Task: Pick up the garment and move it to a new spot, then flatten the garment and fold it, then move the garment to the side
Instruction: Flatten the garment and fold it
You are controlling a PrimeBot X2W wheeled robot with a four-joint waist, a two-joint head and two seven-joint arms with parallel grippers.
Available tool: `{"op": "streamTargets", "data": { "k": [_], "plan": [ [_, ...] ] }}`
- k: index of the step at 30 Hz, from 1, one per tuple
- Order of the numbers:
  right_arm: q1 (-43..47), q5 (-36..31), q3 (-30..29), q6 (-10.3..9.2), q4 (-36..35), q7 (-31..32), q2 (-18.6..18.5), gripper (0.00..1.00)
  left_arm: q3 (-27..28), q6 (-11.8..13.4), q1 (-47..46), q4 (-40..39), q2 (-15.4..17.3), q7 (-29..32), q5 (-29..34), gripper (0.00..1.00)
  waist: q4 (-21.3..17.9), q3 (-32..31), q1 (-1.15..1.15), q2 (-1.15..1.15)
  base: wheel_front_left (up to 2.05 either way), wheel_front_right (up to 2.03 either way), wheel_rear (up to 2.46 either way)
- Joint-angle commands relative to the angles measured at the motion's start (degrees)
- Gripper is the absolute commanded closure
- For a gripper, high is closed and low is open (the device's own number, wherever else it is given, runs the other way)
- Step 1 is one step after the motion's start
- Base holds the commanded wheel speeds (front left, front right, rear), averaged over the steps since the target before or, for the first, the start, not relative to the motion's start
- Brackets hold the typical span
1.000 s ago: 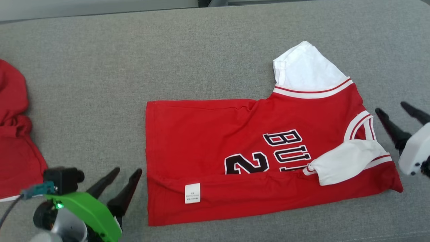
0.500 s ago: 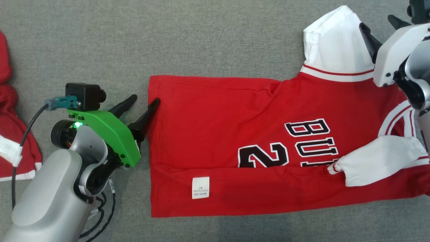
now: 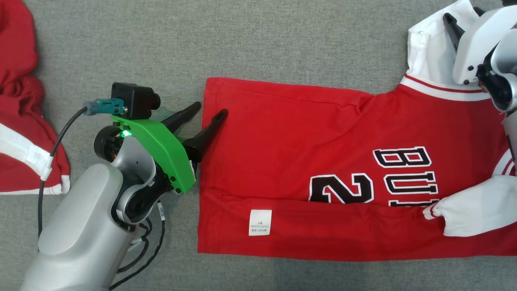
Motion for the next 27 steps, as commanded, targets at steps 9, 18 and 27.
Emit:
{"op": "streamTargets", "data": {
  "k": [9, 18, 27],
  "plan": [
    [0.9, 4.2, 4.3, 0.01, 1.5, -2.3, -0.3, 1.0, -0.5, -0.3, -2.0, 2.3, -0.7, 0.1, 0.0, 0.0, -2.5, -0.8, -0.01, 0.0, 0.0, 0.0, 0.0],
    [-1.0, 5.5, 4.8, -0.01, 1.5, -9.3, -1.2, 1.0, 0.4, -0.3, -4.4, 7.1, -1.6, -2.8, 0.6, 1.0, -4.6, -1.9, -0.01, 0.0, 0.0, 0.0, 0.0],
    [0.6, 7.0, 3.3, -0.01, 2.4, -15.0, -2.7, 1.0, 2.1, -0.8, -4.8, 9.5, -0.6, -7.9, 1.0, 1.0, -4.9, -5.0, -0.01, 0.0, 0.0, 0.0, 0.0]
  ]
}}
